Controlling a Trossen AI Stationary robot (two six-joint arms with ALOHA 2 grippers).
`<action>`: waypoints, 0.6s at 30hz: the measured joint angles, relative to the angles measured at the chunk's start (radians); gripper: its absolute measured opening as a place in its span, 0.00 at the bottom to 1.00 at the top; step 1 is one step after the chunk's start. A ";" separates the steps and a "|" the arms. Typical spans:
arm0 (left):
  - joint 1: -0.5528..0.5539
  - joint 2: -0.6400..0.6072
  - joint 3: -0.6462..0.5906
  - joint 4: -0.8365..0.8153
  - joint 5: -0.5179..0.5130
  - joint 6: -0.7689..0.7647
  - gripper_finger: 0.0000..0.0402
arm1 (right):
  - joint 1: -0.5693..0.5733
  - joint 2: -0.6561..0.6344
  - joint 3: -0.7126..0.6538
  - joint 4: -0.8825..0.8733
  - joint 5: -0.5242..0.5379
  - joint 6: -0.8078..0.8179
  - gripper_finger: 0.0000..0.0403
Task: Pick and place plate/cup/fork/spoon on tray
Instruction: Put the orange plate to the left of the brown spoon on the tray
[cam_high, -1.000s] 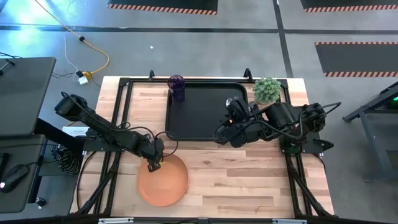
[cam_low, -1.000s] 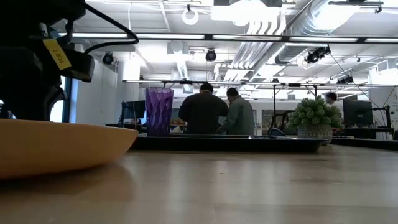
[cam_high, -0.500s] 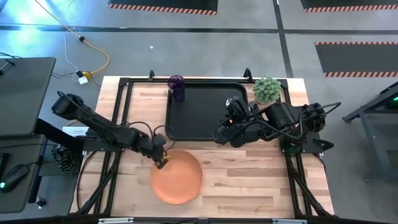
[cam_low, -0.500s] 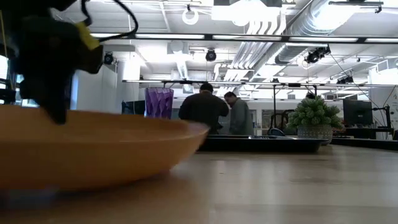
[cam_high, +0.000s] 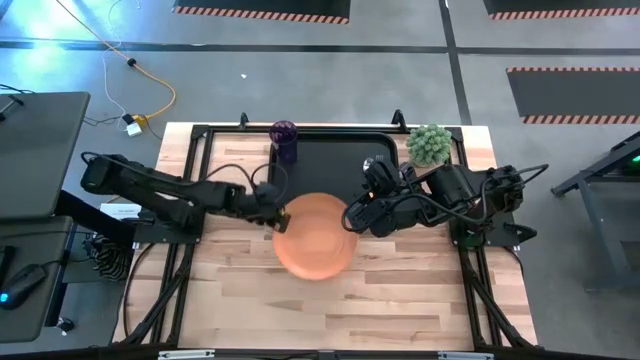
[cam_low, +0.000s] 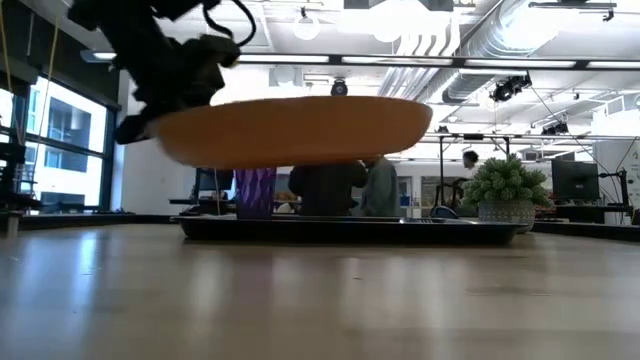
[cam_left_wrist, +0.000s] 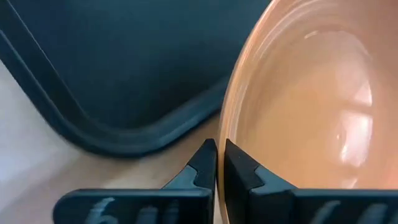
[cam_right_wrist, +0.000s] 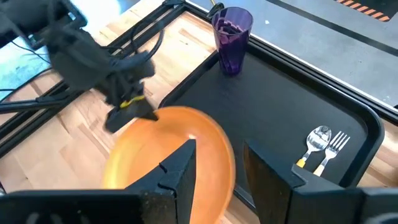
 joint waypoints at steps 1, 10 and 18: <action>0.024 0.000 0.000 0.010 0.001 0.000 0.00 | 0.000 0.000 0.000 0.000 0.000 -0.005 0.31; 0.216 0.012 0.000 0.117 -0.013 0.001 0.00 | 0.000 0.000 0.000 0.000 0.000 -0.029 0.31; 0.289 0.100 0.000 0.211 0.033 -0.063 0.00 | 0.000 0.000 0.000 0.000 -0.002 -0.064 0.31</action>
